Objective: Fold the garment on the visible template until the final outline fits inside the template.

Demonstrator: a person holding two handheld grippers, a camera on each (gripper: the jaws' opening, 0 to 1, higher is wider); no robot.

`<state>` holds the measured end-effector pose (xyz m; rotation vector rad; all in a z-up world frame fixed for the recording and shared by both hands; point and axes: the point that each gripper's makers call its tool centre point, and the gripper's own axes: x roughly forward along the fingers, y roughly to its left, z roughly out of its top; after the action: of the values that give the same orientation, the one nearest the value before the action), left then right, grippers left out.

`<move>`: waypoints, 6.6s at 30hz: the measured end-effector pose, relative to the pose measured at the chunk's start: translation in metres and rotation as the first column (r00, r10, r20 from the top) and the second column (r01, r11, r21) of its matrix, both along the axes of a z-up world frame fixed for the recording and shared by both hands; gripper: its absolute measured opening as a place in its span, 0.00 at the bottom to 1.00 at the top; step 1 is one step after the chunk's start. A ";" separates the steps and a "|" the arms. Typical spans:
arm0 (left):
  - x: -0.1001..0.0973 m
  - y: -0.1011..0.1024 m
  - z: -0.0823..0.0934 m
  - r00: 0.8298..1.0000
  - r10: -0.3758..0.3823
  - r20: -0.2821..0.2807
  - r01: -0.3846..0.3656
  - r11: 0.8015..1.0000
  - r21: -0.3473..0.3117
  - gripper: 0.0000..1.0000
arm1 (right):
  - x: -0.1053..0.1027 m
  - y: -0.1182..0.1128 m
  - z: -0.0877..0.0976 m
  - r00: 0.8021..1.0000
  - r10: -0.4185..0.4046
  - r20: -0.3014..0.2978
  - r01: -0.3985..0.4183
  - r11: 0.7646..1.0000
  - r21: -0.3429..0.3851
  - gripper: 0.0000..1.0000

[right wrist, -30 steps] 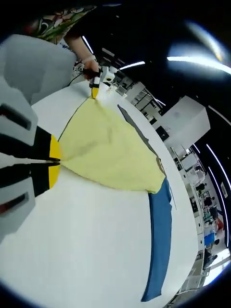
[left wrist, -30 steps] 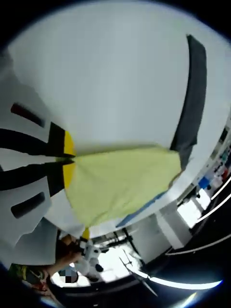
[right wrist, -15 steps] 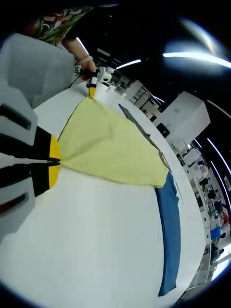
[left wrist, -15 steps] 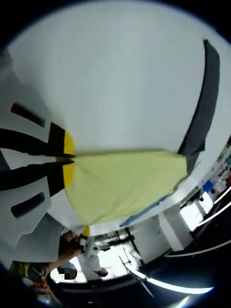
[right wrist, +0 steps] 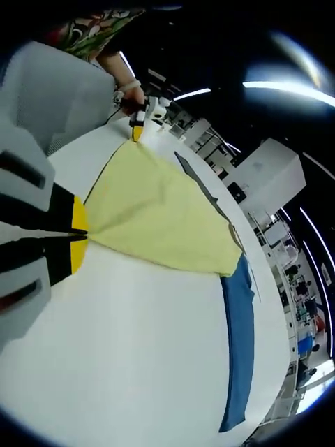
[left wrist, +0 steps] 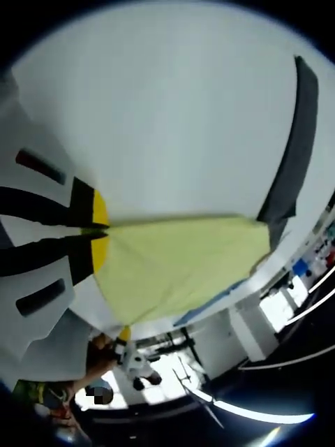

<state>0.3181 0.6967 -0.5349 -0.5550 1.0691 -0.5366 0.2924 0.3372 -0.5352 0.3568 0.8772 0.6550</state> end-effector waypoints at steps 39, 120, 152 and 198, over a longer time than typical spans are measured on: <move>0.059 -0.010 0.076 0.840 -0.014 0.542 -0.020 0.998 0.057 0.99 | 0.039 -0.017 0.048 0.956 -0.115 0.269 0.119 0.993 0.000 0.98; 0.080 0.026 0.077 0.810 0.047 0.585 -0.122 0.988 0.090 0.85 | 0.187 -0.256 0.028 0.638 -0.708 0.302 0.769 0.609 -0.196 0.00; 0.076 0.017 0.103 0.763 0.018 0.647 -0.097 0.992 0.087 0.82 | 0.260 -0.033 0.121 0.878 -0.279 0.388 0.295 0.955 0.019 0.00; 0.079 0.026 0.096 0.771 0.010 0.637 -0.109 0.987 0.116 0.80 | 0.292 0.231 0.098 0.928 0.068 0.366 -0.091 0.995 0.046 0.00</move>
<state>0.3969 0.7228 -0.4393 -0.2368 0.4283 -0.5303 0.5843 0.5683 -0.4368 0.2451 0.5184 0.7958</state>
